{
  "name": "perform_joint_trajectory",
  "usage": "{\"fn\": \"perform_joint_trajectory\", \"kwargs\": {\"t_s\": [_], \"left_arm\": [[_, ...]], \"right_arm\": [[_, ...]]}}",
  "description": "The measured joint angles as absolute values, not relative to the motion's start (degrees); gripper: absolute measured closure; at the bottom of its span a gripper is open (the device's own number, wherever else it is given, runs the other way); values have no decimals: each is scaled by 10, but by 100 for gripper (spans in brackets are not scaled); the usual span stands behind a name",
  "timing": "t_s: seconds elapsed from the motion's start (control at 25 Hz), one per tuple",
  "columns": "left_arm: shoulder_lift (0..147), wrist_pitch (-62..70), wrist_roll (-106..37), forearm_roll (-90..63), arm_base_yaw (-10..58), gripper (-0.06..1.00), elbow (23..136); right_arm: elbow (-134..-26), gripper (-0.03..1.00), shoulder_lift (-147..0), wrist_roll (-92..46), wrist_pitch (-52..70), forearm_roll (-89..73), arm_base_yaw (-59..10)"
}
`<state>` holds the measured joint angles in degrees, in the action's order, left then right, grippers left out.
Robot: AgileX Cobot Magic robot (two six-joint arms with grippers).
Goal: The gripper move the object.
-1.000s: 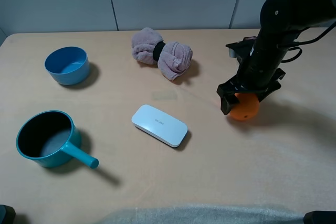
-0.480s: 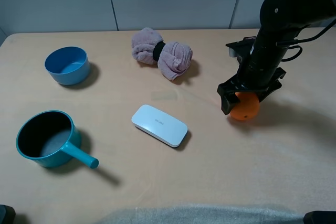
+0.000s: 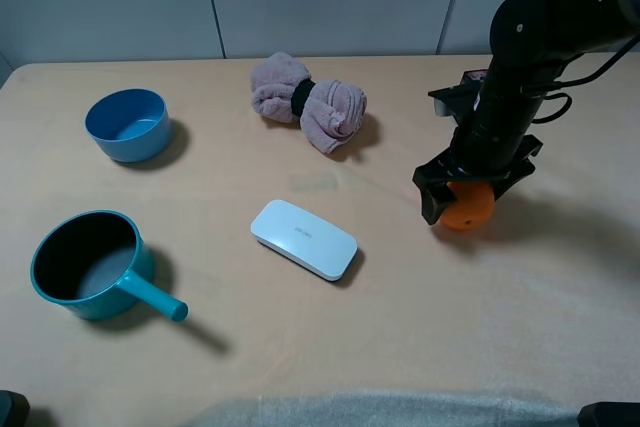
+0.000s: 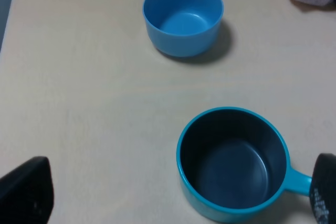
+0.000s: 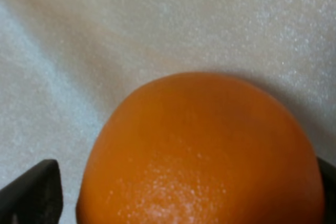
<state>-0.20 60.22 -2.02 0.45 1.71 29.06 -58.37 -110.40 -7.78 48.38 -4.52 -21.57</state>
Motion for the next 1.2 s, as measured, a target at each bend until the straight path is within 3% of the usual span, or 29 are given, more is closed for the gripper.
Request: {"fn": "perform_joint_trajectory", "kwargs": {"t_s": [0.32, 1.2], "left_arm": [[-2, 602, -20, 4, 17, -5, 291], [-2, 602, -20, 4, 17, -5, 291]], "right_arm": [[-584, 38, -1105, -78, 486, -45, -216], [-639, 38, -1069, -78, 546, -49, -216]]}}
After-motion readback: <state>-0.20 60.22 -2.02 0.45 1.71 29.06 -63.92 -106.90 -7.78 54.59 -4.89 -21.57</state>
